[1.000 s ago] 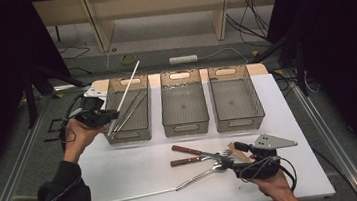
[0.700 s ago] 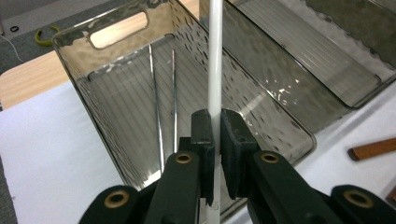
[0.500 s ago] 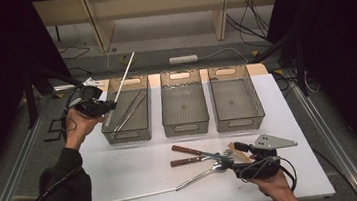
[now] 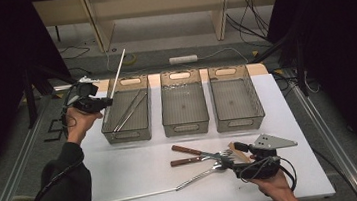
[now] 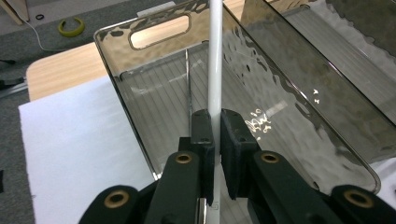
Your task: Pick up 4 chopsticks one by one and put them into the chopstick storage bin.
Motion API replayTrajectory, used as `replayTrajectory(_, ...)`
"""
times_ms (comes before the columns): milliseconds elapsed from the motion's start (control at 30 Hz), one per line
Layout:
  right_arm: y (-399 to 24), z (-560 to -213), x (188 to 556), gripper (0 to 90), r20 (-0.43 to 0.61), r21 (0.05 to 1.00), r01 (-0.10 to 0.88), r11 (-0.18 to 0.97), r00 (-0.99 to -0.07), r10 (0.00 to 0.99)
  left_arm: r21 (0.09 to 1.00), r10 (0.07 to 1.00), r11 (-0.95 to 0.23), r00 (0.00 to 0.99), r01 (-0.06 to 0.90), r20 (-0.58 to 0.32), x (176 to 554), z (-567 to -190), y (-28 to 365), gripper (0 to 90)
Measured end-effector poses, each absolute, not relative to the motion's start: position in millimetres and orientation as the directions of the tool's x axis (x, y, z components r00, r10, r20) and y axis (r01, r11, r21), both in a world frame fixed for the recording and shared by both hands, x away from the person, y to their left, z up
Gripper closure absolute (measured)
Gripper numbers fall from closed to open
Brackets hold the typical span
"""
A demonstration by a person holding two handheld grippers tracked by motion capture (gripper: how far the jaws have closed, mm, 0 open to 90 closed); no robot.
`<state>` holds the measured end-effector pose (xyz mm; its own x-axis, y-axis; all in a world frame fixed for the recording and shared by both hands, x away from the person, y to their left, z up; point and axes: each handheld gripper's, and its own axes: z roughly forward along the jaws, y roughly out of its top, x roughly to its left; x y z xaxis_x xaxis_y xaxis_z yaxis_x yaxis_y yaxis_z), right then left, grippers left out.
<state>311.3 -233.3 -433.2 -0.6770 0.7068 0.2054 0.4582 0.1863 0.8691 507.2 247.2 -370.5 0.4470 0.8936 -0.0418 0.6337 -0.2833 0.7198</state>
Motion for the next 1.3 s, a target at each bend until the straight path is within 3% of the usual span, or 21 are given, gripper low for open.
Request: replayTrajectory(1300,-232.8,-433.0,310.0,25.4,0.204,0.867,0.459,0.193,-0.682,0.702,0.649,0.898,-0.298,0.435,0.700,-0.057,515.9,-423.9,235.9,82.9)
